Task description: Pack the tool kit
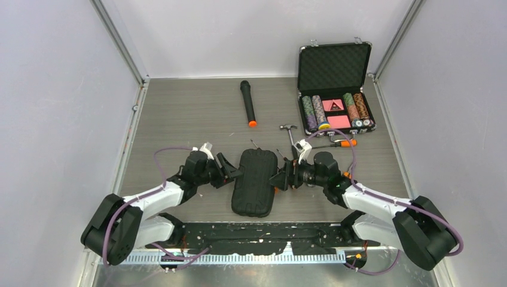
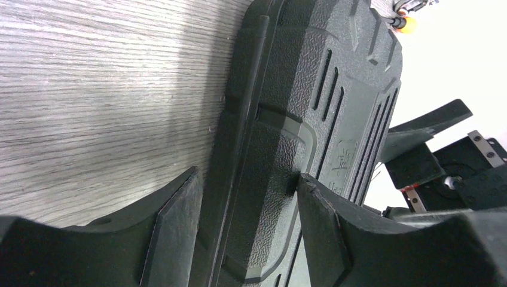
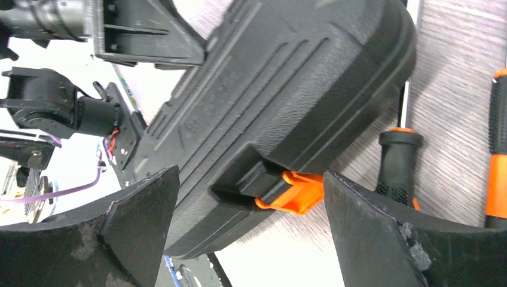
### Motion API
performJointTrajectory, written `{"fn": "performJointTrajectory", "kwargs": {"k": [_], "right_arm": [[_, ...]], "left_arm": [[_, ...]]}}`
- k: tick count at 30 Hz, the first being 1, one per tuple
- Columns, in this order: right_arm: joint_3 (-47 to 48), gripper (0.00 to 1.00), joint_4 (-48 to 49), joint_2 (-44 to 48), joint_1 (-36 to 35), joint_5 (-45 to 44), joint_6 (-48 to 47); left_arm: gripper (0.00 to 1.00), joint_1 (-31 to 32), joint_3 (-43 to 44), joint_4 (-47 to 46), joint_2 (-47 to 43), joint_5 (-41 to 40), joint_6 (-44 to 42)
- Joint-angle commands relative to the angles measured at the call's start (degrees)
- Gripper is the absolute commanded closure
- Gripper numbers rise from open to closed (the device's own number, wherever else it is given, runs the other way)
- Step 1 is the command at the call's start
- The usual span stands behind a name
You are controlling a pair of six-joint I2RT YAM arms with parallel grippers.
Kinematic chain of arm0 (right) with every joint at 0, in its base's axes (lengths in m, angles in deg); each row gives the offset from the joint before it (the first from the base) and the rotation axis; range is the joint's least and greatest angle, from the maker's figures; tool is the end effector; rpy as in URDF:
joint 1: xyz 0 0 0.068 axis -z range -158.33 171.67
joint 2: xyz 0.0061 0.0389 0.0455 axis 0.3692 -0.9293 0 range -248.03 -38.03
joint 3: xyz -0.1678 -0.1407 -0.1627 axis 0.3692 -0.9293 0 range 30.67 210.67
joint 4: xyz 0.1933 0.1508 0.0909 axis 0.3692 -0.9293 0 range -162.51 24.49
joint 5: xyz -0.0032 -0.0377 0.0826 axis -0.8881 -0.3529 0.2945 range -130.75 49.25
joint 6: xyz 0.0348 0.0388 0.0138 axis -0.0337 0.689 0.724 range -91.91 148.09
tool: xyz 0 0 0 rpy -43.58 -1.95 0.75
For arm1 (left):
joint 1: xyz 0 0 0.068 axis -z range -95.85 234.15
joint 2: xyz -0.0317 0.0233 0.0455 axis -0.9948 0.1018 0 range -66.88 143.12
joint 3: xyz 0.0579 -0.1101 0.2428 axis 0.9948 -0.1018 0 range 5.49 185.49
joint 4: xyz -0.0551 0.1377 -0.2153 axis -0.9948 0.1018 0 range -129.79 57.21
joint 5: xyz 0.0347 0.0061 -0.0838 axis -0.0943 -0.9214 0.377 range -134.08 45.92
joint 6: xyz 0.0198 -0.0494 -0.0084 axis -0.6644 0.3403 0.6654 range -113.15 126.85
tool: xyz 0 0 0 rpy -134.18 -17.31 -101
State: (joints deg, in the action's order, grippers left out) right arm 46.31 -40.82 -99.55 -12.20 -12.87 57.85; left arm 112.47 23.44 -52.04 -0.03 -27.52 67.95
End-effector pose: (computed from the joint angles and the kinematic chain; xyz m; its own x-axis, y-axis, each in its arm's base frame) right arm 0.1617 0.1286 0.1732 -0.6846 0.0688 -0.7256 -0.5931 0.5262 0.6094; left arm 0.1794 -0.1081 0.1466 -0.8282 -0.5070 -0.2389 -0.1429 0.6032 -0.7847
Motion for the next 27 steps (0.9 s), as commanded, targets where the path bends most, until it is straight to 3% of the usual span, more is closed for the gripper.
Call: {"fn": "performJointTrajectory", "kwargs": {"k": [1,7,11,27], "right_arm": [[3.36,0.05,-1.48,-4.07,0.39,-2.45,-0.67],[1.68,0.01,10.51,-11.13,0.13,-0.90,13.42],[2.39,0.00,13.32,-14.72,-0.62,-1.92,18.02],[12.33,0.01,14.22,-28.63,-10.09,-8.65,19.19]], "left_arm": [[0.42,-1.54,-2.66,5.14,2.83,-2.01,-2.34],[0.42,-2.10,-2.83,3.05,4.02,-0.89,-2.09],[0.42,-2.12,-3.04,0.77,5.82,0.45,-1.64],[0.46,-2.12,-4.56,-7.15,8.96,4.39,0.92]]}}
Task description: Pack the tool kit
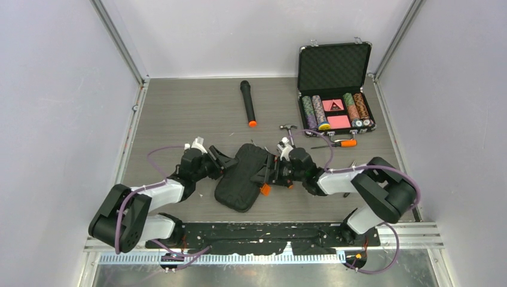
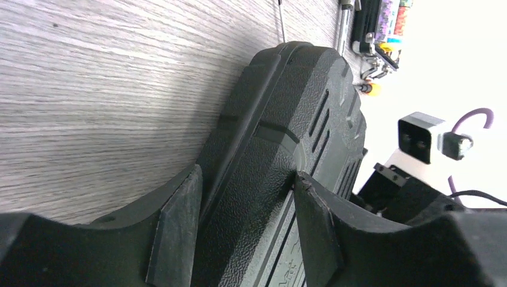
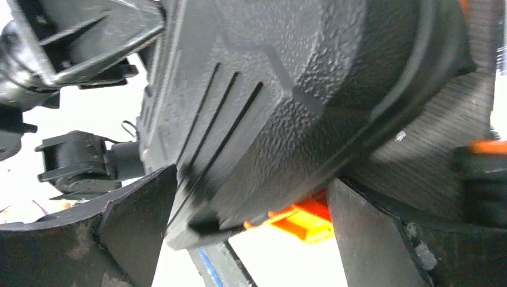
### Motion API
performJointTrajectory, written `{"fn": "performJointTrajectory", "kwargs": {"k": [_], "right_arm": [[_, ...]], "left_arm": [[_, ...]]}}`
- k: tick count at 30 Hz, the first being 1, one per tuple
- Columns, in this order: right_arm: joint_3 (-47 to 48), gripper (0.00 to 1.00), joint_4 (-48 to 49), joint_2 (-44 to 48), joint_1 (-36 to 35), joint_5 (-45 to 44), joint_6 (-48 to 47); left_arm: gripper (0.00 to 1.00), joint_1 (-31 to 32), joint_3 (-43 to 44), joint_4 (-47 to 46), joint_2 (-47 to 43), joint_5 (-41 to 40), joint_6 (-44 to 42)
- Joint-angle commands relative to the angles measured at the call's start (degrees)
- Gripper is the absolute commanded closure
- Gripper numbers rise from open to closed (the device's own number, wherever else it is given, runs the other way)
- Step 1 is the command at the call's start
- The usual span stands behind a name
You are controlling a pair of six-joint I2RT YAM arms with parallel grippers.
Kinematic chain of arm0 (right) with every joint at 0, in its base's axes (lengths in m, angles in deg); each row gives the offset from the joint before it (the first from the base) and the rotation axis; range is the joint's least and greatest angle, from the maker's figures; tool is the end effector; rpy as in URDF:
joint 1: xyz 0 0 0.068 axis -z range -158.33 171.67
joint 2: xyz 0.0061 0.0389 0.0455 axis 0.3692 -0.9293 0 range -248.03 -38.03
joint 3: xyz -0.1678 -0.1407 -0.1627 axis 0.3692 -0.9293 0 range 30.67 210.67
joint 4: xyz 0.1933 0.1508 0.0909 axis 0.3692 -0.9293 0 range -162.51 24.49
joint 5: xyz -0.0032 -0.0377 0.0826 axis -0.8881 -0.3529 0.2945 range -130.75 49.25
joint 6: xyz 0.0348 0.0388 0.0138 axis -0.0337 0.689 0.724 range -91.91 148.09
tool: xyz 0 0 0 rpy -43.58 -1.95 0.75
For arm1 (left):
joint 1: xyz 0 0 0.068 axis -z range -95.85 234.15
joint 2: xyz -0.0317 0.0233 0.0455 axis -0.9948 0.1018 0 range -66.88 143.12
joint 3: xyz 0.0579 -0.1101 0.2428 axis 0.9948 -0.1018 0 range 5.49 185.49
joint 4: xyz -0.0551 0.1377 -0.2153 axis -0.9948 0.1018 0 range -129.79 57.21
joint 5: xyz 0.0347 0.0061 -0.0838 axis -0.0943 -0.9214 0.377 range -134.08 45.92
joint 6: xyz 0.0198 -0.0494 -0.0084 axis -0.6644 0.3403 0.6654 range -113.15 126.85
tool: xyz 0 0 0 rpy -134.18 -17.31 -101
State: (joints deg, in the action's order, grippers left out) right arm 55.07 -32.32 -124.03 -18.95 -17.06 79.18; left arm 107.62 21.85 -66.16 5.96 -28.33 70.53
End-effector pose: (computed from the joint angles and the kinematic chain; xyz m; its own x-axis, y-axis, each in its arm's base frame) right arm 0.1915 0.1831 0.1391 -0.8994 0.1673 -0.4039 -0.2621 0.5331 0.8044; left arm 0.1989 -0.0968 0.1404 -0.7406 -0.6190 -0.2616 -0.1469 0.5290 -0.8358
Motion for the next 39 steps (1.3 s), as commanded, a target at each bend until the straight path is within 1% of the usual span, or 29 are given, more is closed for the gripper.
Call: {"fn": "performJointTrajectory", "kwargs": {"k": [1,2,6,8,10,12,14,15,16,17,18,19,20,22,23,24,26,29,32,35,38,39], "right_arm": [[3.77,0.02,6.13,-4.63,-3.55,-5.80,-2.16],[3.88,0.03,6.43,-4.76,-3.84,-6.48,-1.97],[3.95,0.04,6.50,-4.18,-4.97,-14.55,-0.24],[4.01,0.07,7.55,-3.15,-5.16,-15.28,-0.11],[4.45,0.14,8.41,-1.70,-5.21,-14.77,-0.34],[6.21,0.18,6.87,1.08,-5.32,-14.66,-1.31],[9.00,0.22,2.23,3.55,-5.36,-14.74,-3.46],[10.18,0.23,-2.78,4.30,-5.64,-14.77,-4.38],[12.90,0.25,-5.37,5.85,-5.75,-15.10,-6.50],[14.24,0.25,-10.96,6.59,-5.93,-15.65,-8.68],[16.90,0.26,-13.77,7.94,-6.11,-16.02,-9.62],[19.52,0.28,-18.71,9.05,-6.21,-16.93,-11.26],[20.89,0.28,-21.51,9.46,-6.42,-17.41,-12.19],[25.45,0.29,-32.71,9.90,-6.92,-19.27,-14.87],[29.04,0.30,-35.85,9.31,-7.14,-20.69,-16.70],[30.97,0.30,-41.00,8.85,-7.64,-21.88,-17.59],[35.44,0.33,-46.59,7.23,-8.59,-23.18,-19.79],[42.12,0.37,-52.17,3.46,-10.60,-27.53,-22.92],[47.14,0.38,-58.96,-0.08,-14.75,-34.48,-26.69],[49.63,0.39,-60.44,-2.77,-17.69,-37.42,-27.65],[50.24,0.38,-60.48,-3.78,-18.89,-37.84,-27.67],[50.42,0.38,-60.37,-3.85,-19.21,-37.81,-27.69]], "left_arm": [[0.47,2.71,-3.18,6.43,3.19,5.32,-1.37],[0.48,2.73,-3.36,5.59,3.57,5.57,-0.89],[0.49,2.73,-4.19,1.74,5.76,7.18,1.21],[0.49,2.73,-4.45,0.70,6.52,7.76,1.71],[0.49,2.73,-5.02,-0.62,6.79,8.55,2.79],[0.49,2.79,-5.48,-1.89,6.22,9.00,3.58],[0.48,2.74,-5.73,-1.77,4.62,8.91,3.81],[0.47,2.76,-5.84,-1.34,2.94,8.68,3.90],[0.46,2.81,-5.72,-0.32,1.53,8.37,3.59],[0.45,2.79,-5.39,1.33,-0.13,7.98,2.97],[0.44,2.81,-4.77,4.57,-1.73,7.28,1.91],[0.41,2.82,-4.06,7.23,-3.94,6.53,0.88],[0.38,2.94,-3.56,9.67,-5.03,5.71,-0.22],[0.36,3.35,-2.83,12.94,-8.05,4.58,-1.38],[0.35,3.67,-2.68,13.78,-8.93,4.24,-1.44],[0.34,4.10,-2.59,14.28,-9.70,3.90,-1.43],[0.31,4.89,-2.56,14.73,-10.48,3.41,-1.42],[0.25,5.10,-3.16,15.20,-10.61,3.00,-1.19],[0.20,5.09,-5.07,15.17,-11.89,2.07,-0.53],[0.16,5.07,-6.47,16.51,-15.30,0.52,0.01],[0.11,5.10,-6.52,21.65,-20.77,-2.18,-0.52],[0.10,5.10,-6.54,23.43,-23.81,-3.35,-0.75]]}}
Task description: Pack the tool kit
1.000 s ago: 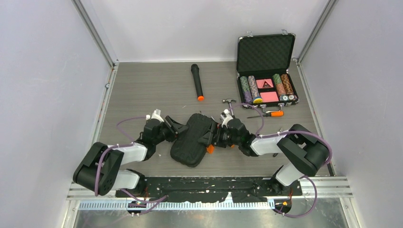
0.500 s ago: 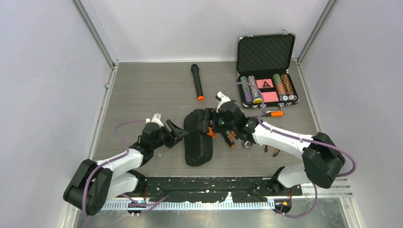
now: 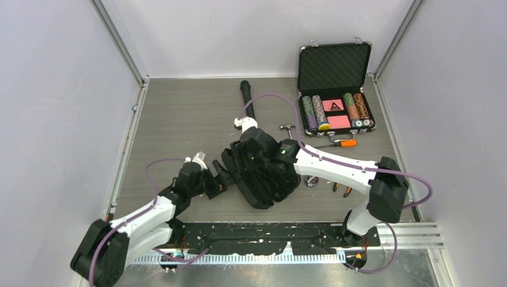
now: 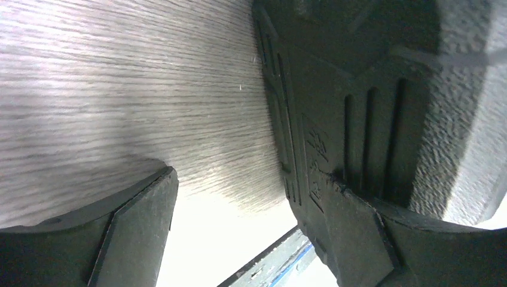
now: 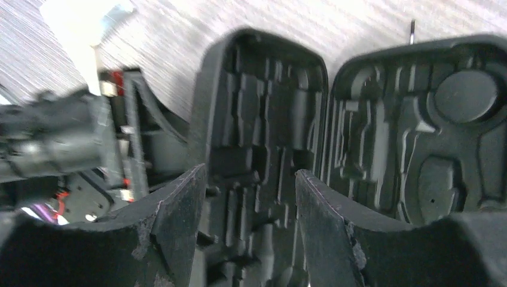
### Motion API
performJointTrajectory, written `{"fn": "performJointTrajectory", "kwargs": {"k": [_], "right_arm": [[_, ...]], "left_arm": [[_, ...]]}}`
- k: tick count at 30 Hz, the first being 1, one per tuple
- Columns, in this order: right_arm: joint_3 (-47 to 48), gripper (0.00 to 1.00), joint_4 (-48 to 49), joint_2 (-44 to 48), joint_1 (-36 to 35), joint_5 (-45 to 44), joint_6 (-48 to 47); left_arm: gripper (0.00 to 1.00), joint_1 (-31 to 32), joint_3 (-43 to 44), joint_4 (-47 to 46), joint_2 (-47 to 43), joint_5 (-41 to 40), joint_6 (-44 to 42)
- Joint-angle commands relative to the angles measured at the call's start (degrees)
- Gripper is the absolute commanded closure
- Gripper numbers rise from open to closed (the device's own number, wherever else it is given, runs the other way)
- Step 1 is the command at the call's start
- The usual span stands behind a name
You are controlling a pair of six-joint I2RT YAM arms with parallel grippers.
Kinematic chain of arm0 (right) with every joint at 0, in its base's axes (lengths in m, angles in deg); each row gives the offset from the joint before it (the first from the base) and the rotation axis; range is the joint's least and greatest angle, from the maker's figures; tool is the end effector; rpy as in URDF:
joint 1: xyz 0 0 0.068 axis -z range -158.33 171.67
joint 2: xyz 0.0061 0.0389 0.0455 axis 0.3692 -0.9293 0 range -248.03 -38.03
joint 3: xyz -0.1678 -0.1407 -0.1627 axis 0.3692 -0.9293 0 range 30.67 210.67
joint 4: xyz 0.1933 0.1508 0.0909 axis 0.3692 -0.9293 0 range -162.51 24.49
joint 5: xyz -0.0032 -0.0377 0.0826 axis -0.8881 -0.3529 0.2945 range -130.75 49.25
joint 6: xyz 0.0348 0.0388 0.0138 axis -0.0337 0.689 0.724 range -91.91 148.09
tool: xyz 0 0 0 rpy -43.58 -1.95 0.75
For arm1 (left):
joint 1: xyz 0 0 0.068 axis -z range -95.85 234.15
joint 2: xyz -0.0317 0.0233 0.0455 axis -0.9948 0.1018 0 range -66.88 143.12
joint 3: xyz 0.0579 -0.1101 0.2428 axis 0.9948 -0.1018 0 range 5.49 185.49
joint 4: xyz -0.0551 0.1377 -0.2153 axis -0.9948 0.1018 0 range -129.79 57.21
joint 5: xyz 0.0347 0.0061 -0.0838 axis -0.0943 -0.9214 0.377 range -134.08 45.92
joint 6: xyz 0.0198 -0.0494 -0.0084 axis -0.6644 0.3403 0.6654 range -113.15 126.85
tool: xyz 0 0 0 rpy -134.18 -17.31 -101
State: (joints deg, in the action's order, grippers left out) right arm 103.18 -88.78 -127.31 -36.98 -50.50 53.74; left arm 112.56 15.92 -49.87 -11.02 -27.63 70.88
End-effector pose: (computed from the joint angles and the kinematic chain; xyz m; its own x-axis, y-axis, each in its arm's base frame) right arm 0.1883 0.2974 0.2941 -0.6368 -0.2255 -0.7373 -0.5531 0.7999 0.2331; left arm 0.1489 -0.0919 0.1371 -0.8156 -0.5391 -0.2100 -0.1686 0.5687 -0.8051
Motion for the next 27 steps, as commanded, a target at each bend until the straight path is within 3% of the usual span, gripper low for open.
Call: {"fn": "performJointTrajectory", "kwargs": {"k": [1,6,15,20,27], "right_arm": [[2.31,0.38,-3.79,-0.55,-1.24,-4.29,-2.26],[2.24,0.34,-2.89,0.08,-1.38,-3.40,-2.75],[-2.33,0.15,-4.16,9.11,2.43,-6.71,-6.39],[-9.85,0.10,-2.66,16.25,9.10,-3.84,-8.24],[-20.53,0.06,2.71,19.01,16.45,-0.81,-9.99]], "left_arm": [[0.10,0.16,-0.49,9.10,-9.17,-5.27,-1.32],[0.03,0.11,0.75,21.26,-20.18,-12.39,-2.62],[0.00,0.06,8.26,46.83,-35.63,-25.15,-6.79],[0.01,0.07,11.66,49.37,-37.32,-25.80,-8.65],[0.00,0.07,13.19,42.96,-28.69,-15.86,-9.48]]}}
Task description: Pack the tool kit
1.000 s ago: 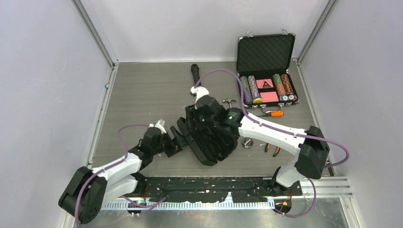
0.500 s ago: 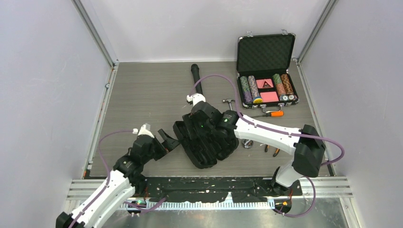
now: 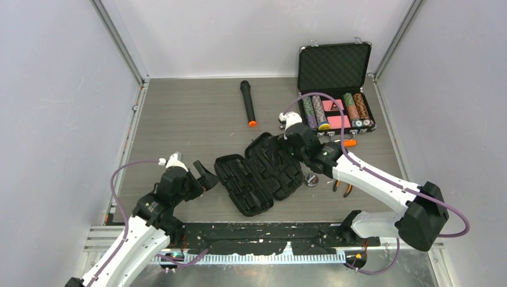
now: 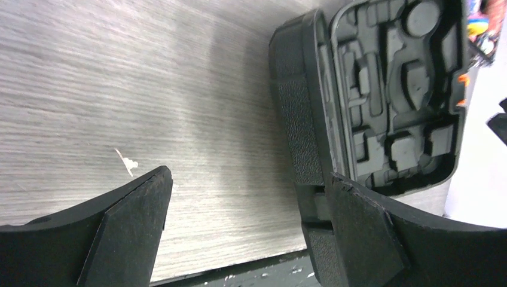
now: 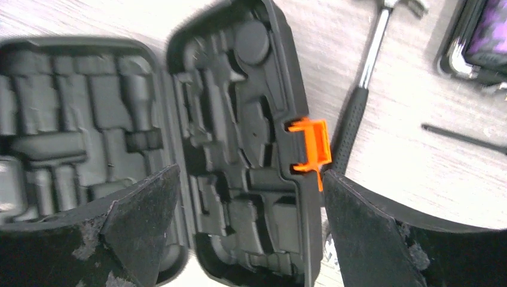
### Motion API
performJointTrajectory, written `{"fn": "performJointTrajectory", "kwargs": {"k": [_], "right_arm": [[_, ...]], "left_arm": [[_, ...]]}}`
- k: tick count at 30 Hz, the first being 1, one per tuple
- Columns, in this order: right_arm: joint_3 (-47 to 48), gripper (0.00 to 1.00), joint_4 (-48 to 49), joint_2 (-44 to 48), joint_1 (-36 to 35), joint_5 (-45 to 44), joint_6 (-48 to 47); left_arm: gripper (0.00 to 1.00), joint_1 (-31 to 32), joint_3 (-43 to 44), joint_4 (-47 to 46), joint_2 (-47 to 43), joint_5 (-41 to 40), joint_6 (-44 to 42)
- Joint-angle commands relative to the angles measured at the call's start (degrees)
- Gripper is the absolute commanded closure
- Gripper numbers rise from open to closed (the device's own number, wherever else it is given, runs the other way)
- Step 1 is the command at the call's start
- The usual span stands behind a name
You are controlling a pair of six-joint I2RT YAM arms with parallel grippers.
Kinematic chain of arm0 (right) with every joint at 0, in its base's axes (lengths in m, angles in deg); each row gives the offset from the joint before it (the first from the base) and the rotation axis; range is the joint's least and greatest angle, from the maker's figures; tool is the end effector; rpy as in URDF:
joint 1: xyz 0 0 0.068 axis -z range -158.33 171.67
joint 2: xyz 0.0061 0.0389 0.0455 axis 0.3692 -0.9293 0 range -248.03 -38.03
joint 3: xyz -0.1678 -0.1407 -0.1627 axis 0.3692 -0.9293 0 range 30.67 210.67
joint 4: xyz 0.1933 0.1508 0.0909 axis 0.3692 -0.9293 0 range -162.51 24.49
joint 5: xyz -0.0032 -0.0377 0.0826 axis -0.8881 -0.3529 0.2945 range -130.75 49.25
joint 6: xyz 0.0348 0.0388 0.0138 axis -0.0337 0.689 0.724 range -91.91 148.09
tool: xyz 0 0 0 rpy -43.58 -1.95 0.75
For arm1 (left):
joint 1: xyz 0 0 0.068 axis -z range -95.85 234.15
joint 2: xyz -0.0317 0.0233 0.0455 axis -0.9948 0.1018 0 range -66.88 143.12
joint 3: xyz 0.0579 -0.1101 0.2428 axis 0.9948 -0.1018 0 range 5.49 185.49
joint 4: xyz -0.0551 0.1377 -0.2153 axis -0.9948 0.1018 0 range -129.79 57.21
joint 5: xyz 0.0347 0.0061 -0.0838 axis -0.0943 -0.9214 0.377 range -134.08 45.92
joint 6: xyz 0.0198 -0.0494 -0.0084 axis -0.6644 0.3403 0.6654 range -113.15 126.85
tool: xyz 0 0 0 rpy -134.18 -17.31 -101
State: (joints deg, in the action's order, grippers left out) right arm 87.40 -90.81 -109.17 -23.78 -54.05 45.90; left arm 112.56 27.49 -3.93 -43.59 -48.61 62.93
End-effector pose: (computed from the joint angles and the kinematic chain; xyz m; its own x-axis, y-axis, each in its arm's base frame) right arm 0.1955 0.1869 0.2910 -0.6008 -0.1862 -0.7774 -0.4050 0.9093 0.0952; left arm 0.0990 -0.0503 0.2063 -0.6439 -0.5922 -0.4844 -0.2070 0.7444 -0.6349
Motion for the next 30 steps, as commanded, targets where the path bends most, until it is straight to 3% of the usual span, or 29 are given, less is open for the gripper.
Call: {"fn": "performJointTrajectory", "kwargs": {"k": [1,9,13,16,21,23,30], "right_arm": [[-6.64,0.06,5.62,0.84,5.00,3.71,-2.41],[-11.85,0.07,13.14,-3.60,9.23,14.71,-3.74],[-12.33,0.16,15.43,-5.71,9.67,18.04,-3.66],[-12.14,0.31,15.78,-4.42,9.68,19.49,-3.21],[-11.09,0.71,15.36,-0.40,9.69,20.57,-2.20],[-10.51,0.82,15.32,0.61,9.65,21.23,-1.15],[-9.50,0.90,19.62,0.34,4.90,18.15,4.21]], "left_arm": [[0.00,0.08,1.33,-4.07,4.43,6.31,-1.05],[0.00,0.16,-3.11,-10.38,4.08,9.46,2.97],[0.02,0.09,-4.94,-12.76,6.46,10.21,3.48],[0.07,0.12,-6.52,-14.12,8.22,9.04,3.41],[0.12,0.07,-7.52,-14.10,8.69,5.81,2.78],[0.11,0.07,-6.03,-10.99,7.90,2.17,0.87],[0.02,0.07,0.94,1.76,2.45,-9.17,-5.34]]}}
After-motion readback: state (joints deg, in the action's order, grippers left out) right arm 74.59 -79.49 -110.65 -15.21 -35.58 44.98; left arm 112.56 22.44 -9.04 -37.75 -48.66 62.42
